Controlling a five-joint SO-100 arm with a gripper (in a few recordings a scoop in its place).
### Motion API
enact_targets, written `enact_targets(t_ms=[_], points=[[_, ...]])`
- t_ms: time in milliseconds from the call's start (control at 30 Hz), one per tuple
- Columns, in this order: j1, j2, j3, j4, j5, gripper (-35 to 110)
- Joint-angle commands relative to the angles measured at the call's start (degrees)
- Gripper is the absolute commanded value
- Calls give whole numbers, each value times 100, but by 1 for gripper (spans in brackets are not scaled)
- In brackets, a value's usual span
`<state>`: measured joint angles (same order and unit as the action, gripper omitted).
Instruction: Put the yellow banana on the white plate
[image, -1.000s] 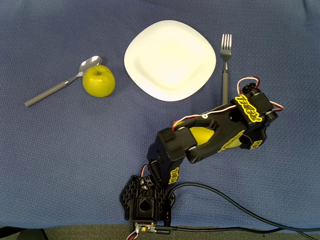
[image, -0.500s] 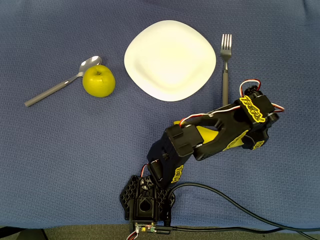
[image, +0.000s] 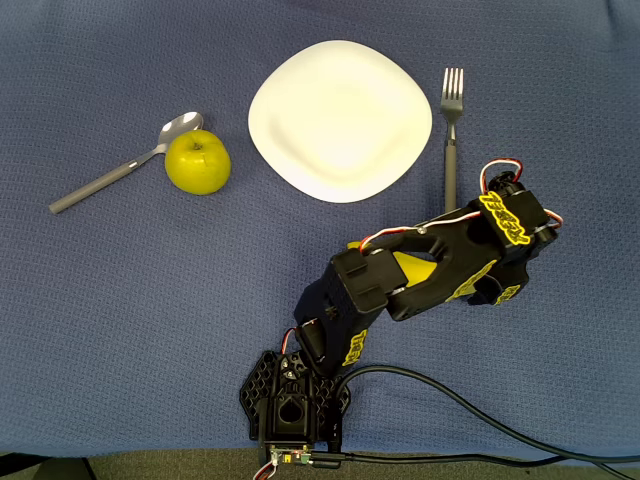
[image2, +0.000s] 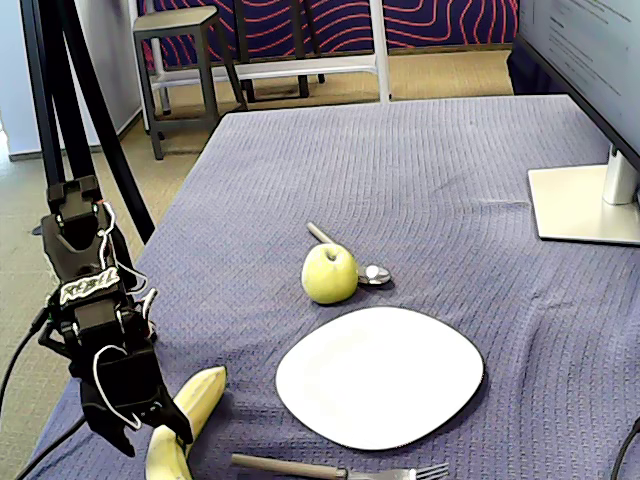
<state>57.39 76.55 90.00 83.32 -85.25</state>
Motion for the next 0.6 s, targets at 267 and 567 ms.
enact_targets(t_ms=[267,567], points=[[-97,-70,220,-853,-413,23],[-123,-211,246,-1169,-554,10]])
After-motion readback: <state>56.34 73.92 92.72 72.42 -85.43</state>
